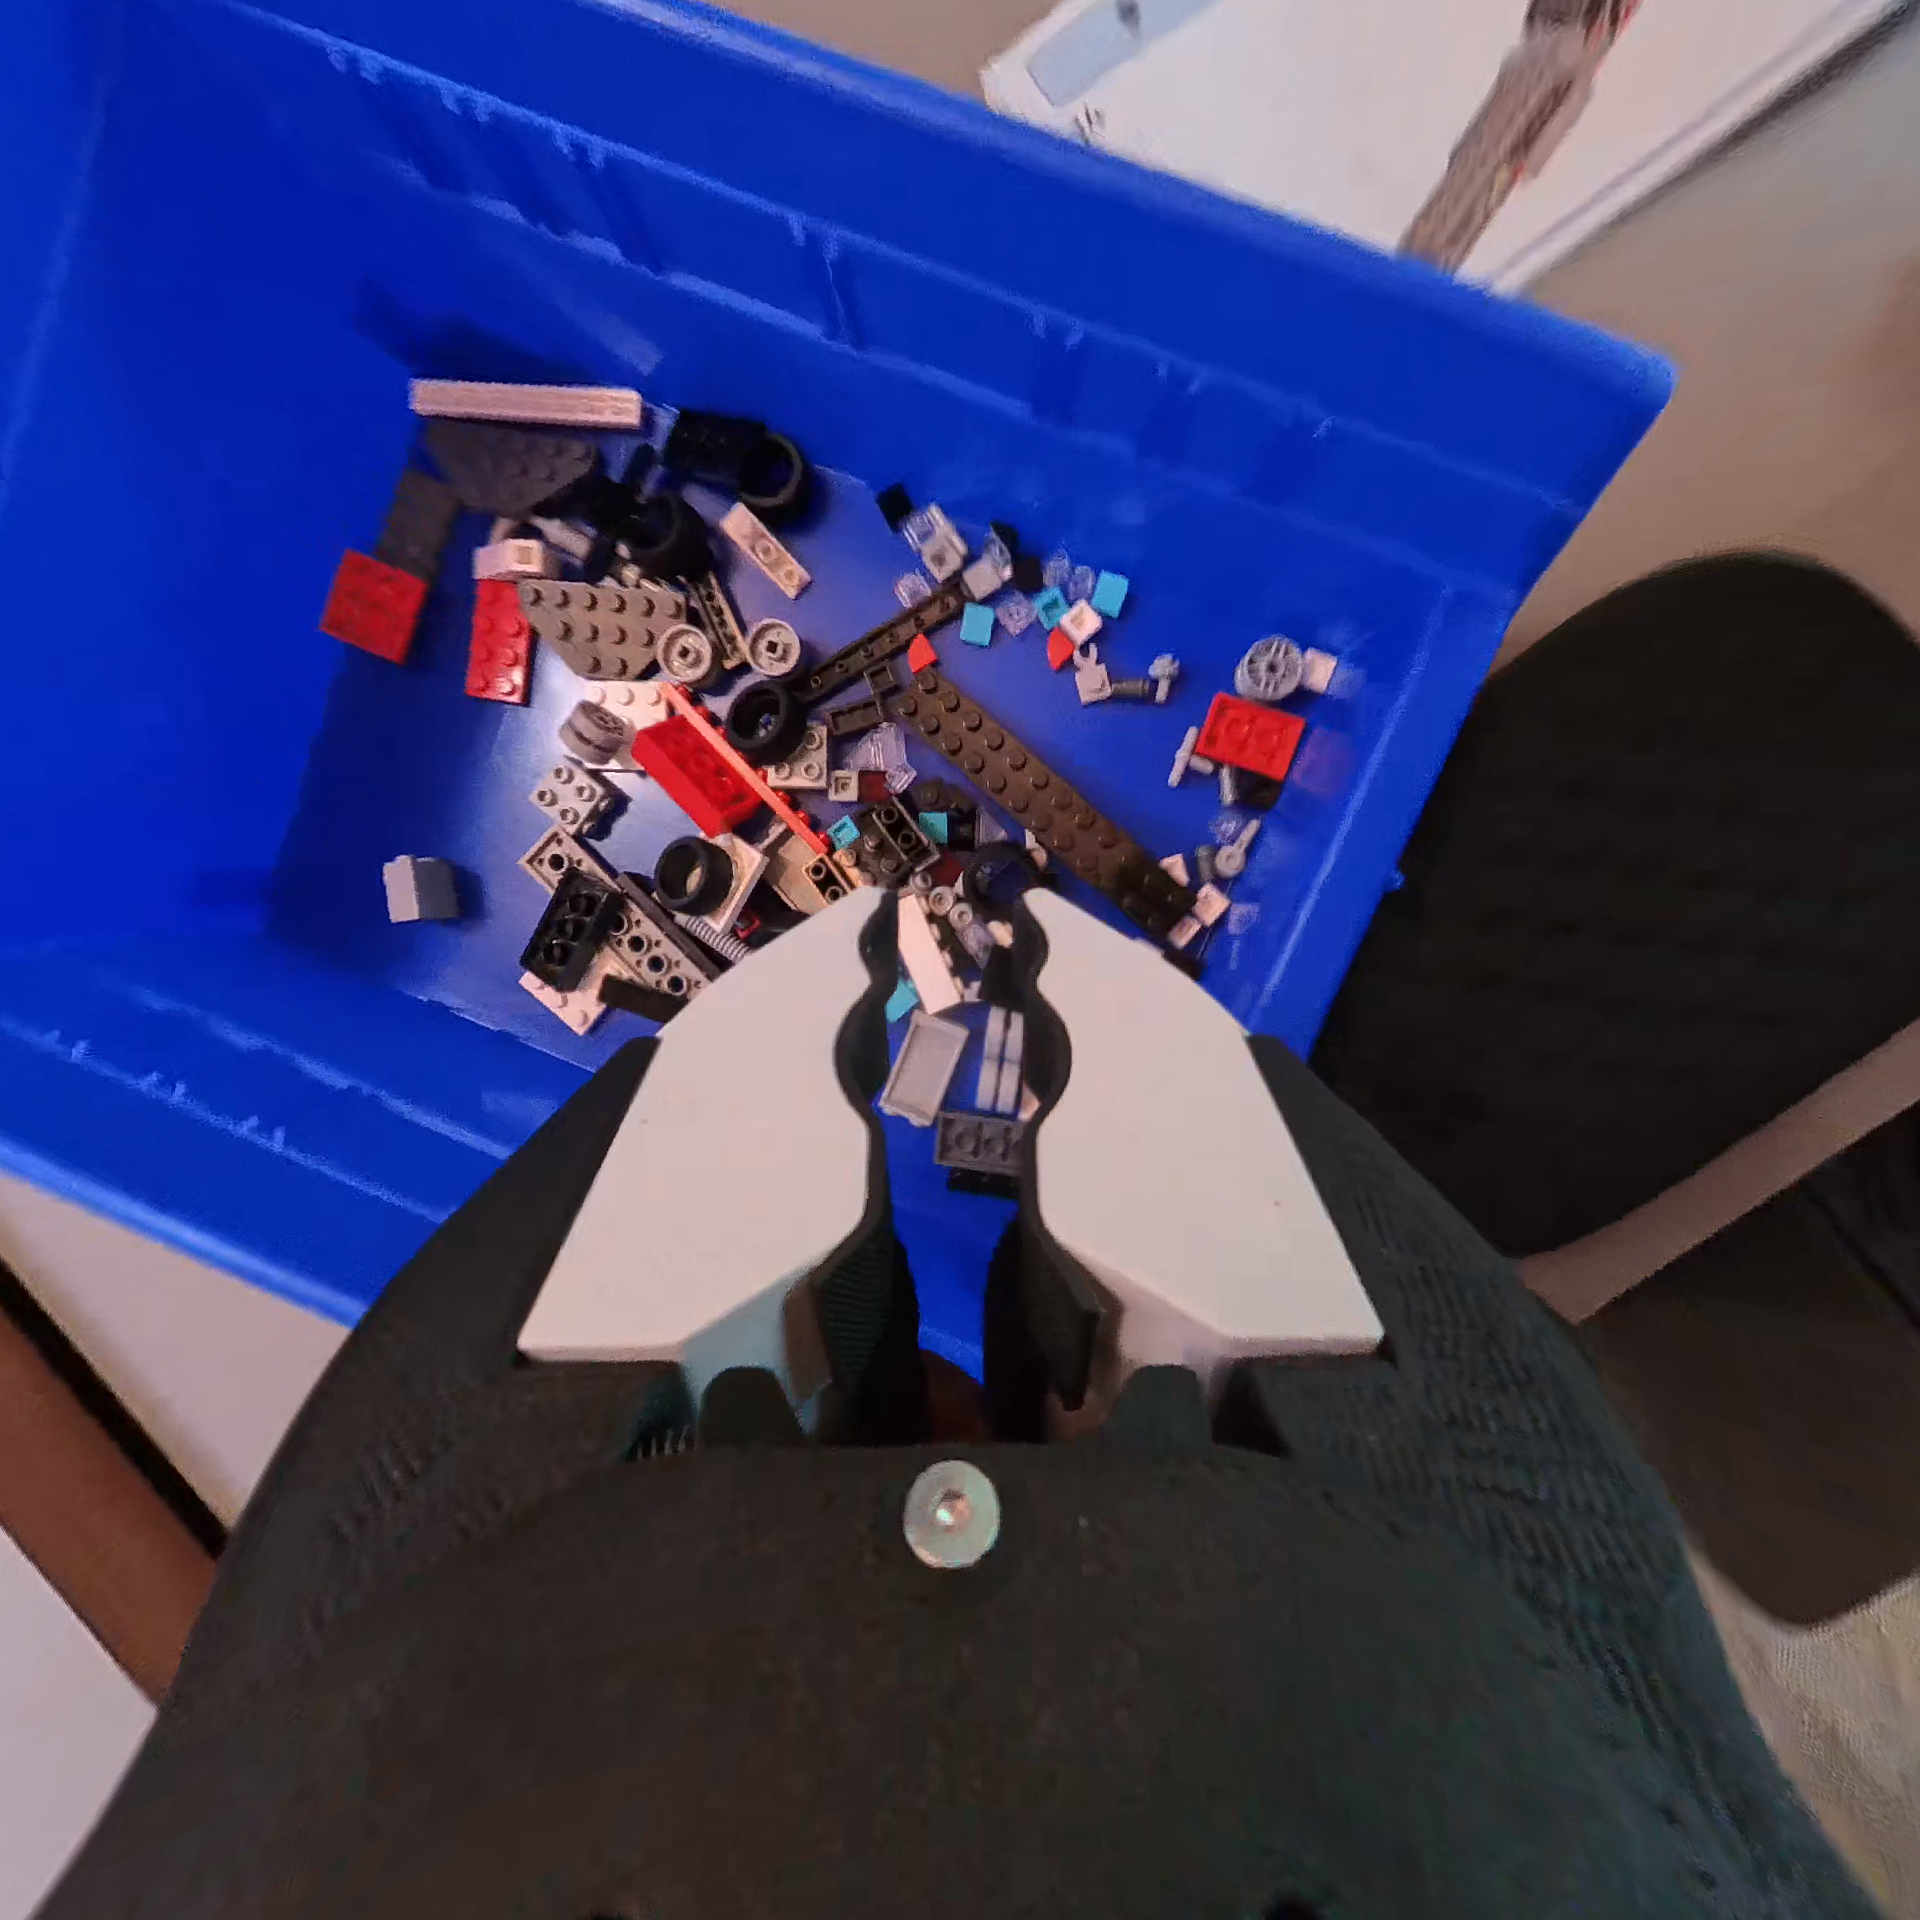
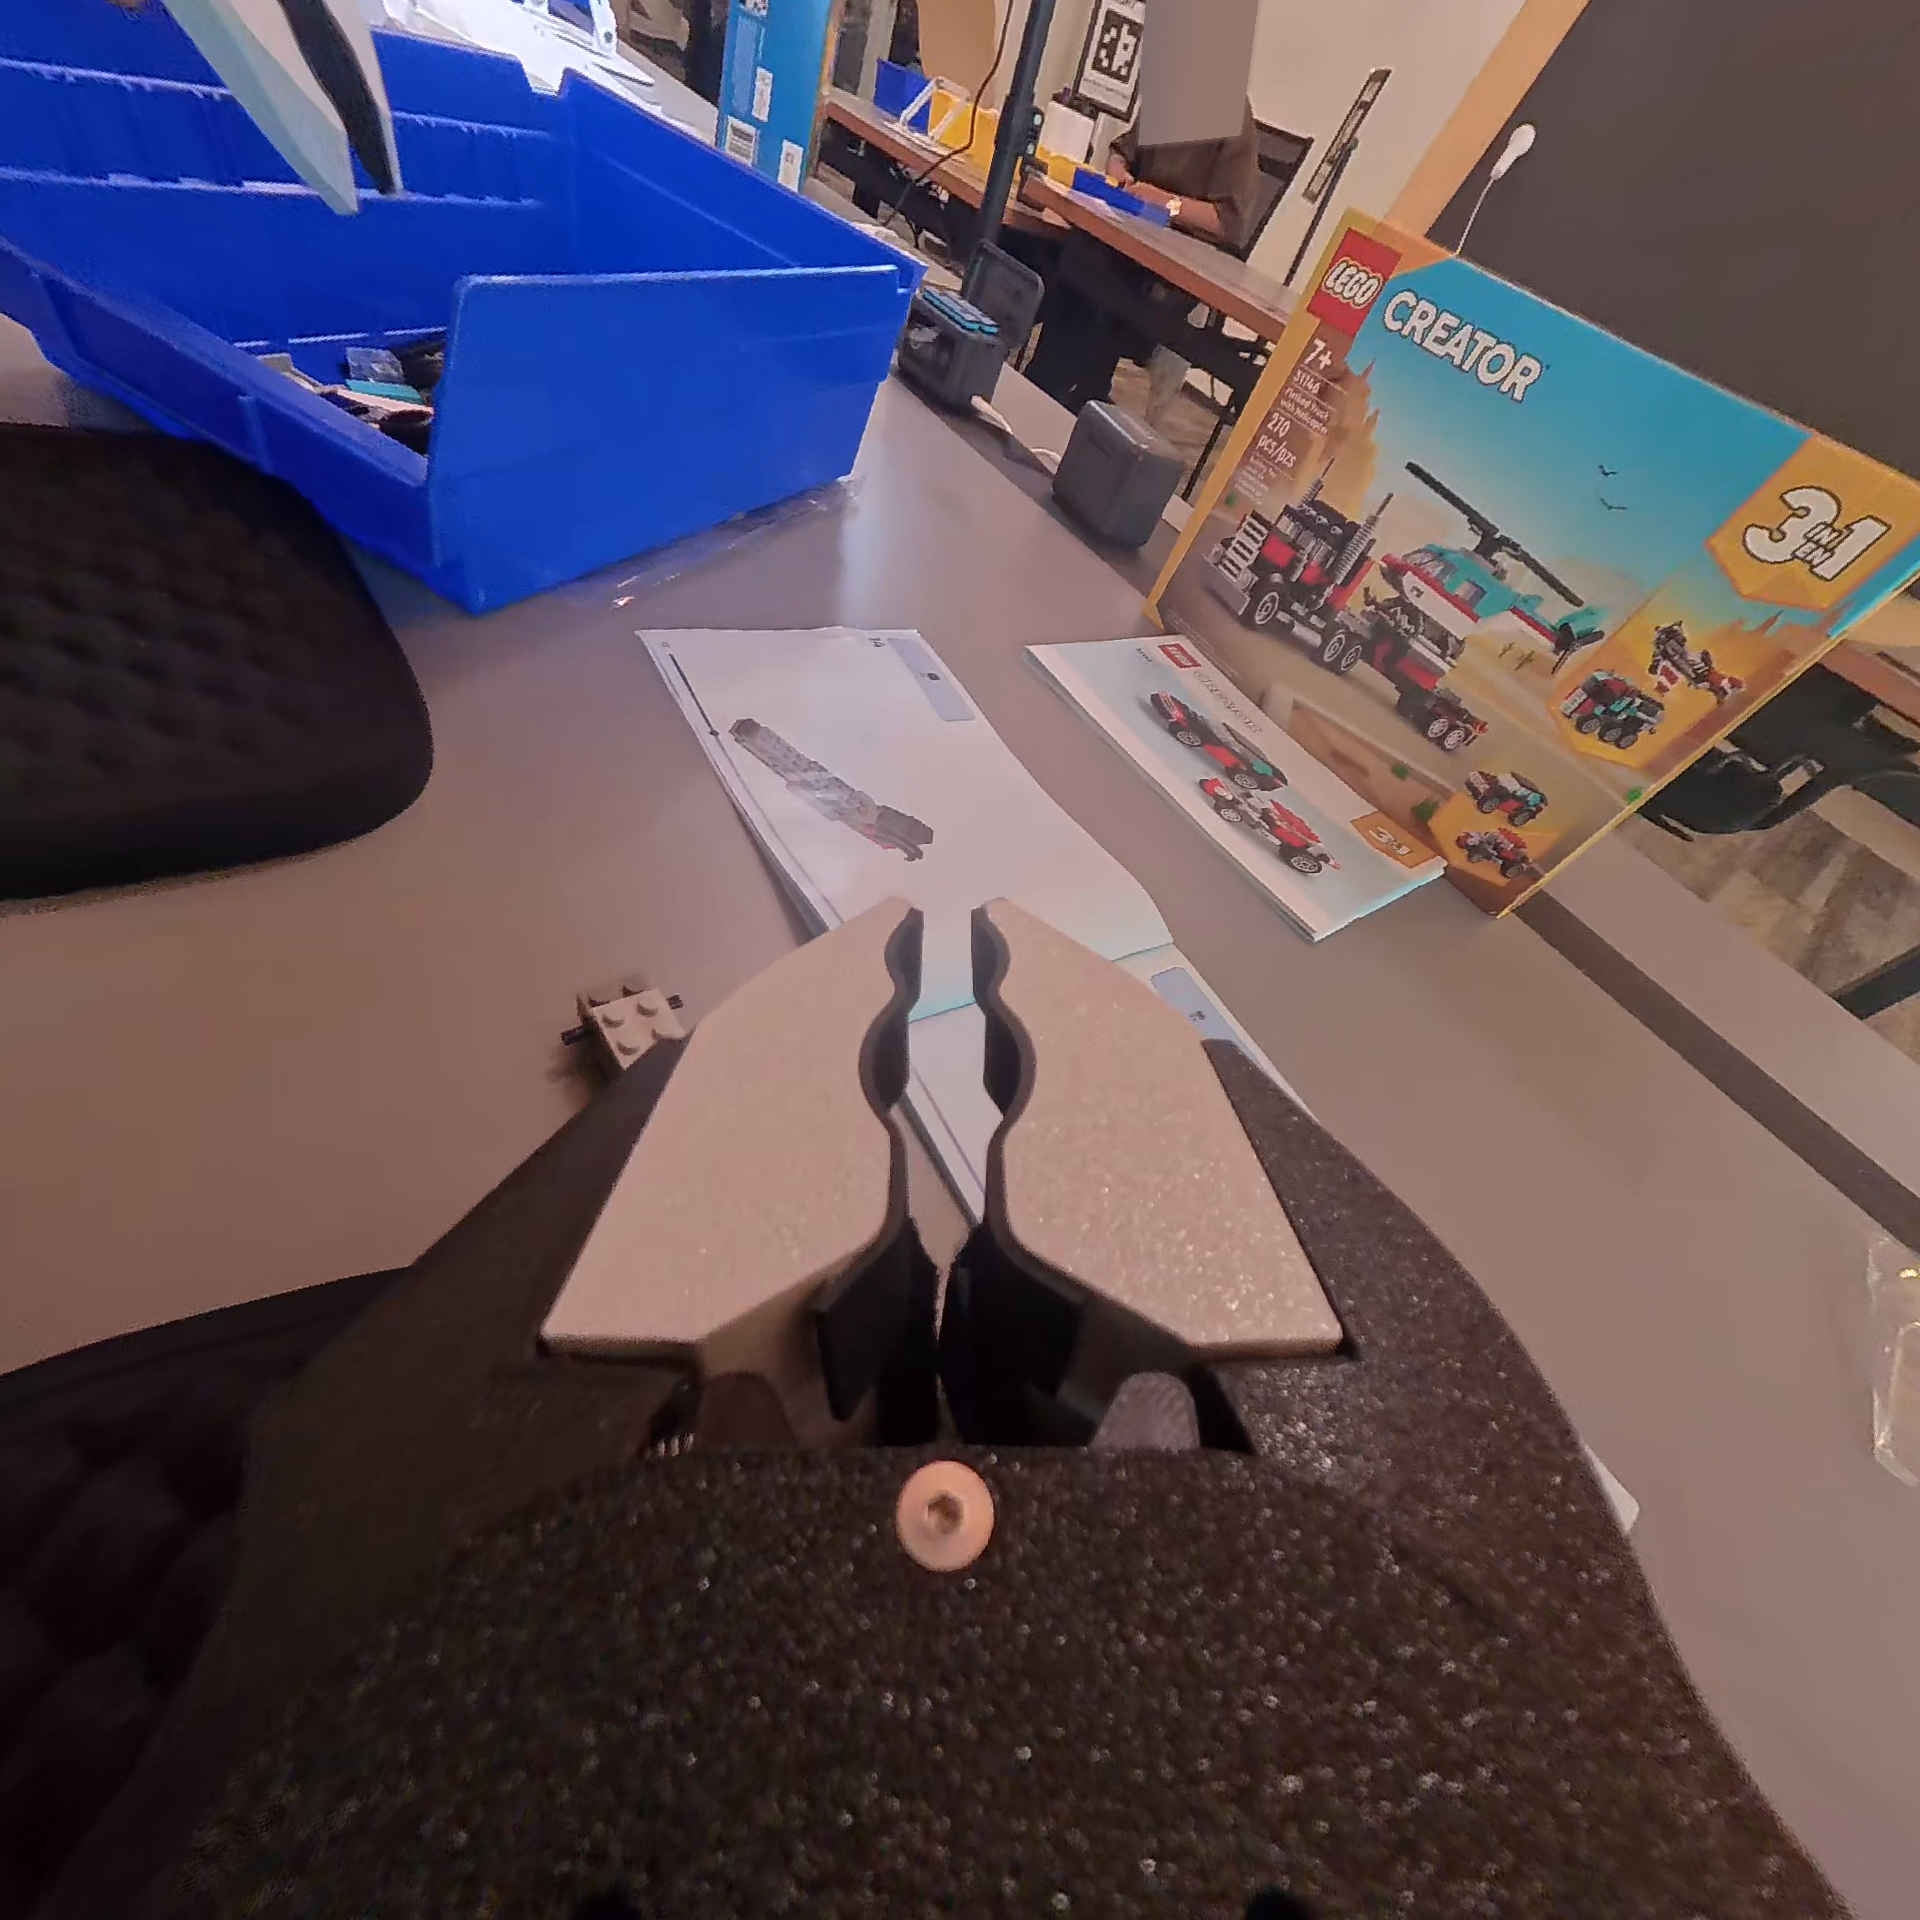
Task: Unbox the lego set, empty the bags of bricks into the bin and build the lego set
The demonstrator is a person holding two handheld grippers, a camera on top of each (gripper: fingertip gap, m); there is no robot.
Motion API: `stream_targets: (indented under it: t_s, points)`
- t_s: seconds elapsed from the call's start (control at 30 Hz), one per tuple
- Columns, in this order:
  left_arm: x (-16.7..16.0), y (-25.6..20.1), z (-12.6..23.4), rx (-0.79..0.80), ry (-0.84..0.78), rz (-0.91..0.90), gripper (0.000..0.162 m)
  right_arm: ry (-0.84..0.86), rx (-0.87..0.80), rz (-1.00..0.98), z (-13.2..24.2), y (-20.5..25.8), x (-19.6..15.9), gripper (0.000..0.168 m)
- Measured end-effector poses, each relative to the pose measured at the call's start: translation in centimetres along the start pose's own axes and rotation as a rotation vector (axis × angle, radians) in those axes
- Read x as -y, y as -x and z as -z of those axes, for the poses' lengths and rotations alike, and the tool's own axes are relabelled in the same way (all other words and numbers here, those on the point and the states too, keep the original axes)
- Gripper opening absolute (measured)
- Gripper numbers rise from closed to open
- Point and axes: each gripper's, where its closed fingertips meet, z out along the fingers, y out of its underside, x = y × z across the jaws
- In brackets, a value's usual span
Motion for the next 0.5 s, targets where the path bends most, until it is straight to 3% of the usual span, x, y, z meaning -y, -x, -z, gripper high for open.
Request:
stream_targets:
  t_s: [0.03, 0.2, 0.33, 0.5]
  points:
    - [-0.3, 0.3, -0.4, -0.013, 0.043, -0.033, 0.020, 0.005, 0.006, -0.003, 0.0, 0.1, -0.1, 0.009]
    - [0.2, 1.2, -2.1, -0.035, 0.091, -0.190, 0.020, 0.057, -0.006, 0.015, 0.1, 0.1, -0.5, 0.009]
    - [-1.2, 1.7, -2.9, -0.053, 0.203, -0.288, 0.020, 0.091, 0.019, -0.001, 0.5, 0.4, -0.6, 0.009]
    - [-2.8, 1.7, -2.5, -0.101, 0.268, -0.394, 0.018, 0.083, 0.139, -0.130, 1.6, 2.4, -0.5, 0.009]
